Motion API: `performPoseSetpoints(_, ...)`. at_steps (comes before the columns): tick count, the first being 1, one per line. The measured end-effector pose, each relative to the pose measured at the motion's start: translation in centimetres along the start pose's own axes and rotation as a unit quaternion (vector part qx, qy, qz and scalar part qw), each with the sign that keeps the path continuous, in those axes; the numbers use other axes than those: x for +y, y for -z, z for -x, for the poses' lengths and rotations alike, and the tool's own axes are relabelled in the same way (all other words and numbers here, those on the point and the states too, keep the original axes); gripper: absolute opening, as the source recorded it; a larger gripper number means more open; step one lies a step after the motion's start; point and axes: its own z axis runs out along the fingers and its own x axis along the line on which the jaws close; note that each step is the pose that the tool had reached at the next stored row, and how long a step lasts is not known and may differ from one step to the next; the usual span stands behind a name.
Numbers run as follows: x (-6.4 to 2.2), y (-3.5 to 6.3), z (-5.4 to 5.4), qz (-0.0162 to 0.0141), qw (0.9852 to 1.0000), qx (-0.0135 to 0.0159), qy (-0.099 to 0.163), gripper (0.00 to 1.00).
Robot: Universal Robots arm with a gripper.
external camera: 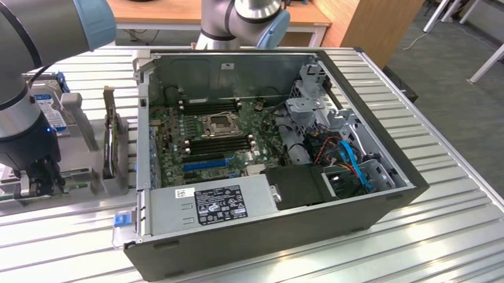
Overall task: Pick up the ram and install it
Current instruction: 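Pick up the ram and move it above insertion slot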
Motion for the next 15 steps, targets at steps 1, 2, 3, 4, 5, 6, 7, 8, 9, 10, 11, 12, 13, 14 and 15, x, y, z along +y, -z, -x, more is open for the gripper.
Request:
performPoseSetpoints(1,0.00,0.03,0.00,0.0000,1.0000,0.0000,0.000,0.22)
performPoseSetpoints(2,0.00,0.04,0.00,0.0000,1.0000,0.0000,0.000,0.22)
performPoseSetpoints(3,0.00,0.04,0.00,0.0000,1.0000,0.0000,0.000,0.22)
performPoseSetpoints(4,0.00,0.04,0.00,0.0000,1.0000,0.0000,0.000,0.22)
performPoseSetpoints(5,0.00,0.04,0.00,0.0000,1.0000,-0.0001,0.000,0.22)
performPoseSetpoints(6,0.00,0.04,0.00,0.0000,1.0000,0.0000,0.000,0.22)
performPoseSetpoints(7,0.00,0.04,0.00,0.0000,1.0000,0.0000,0.000,0.22)
performPoseSetpoints(8,0.00,0.05,0.00,0.0000,1.0000,0.0000,0.000,0.22)
performPoseSetpoints(9,0.01,0.06,0.00,0.0000,1.0000,0.0000,0.000,0.22)
performPoseSetpoints(10,0.01,0.08,0.00,0.0000,1.0000,0.0000,0.000,0.22)
performPoseSetpoints(11,0.01,0.10,-0.01,0.0000,1.0000,0.0000,0.000,0.22)
performPoseSetpoints(12,0.01,0.12,-0.01,0.0000,1.0000,0.0000,0.000,0.22)
performPoseSetpoints(13,0.01,0.14,-0.02,0.0000,1.0000,0.0000,0.000,0.22)
performPoseSetpoints(14,0.01,0.14,-0.02,0.0000,1.0000,-0.0001,0.000,0.22)
performPoseSetpoints(15,0.01,0.14,-0.02,0.0000,1.0000,-0.0001,0.000,0.22)
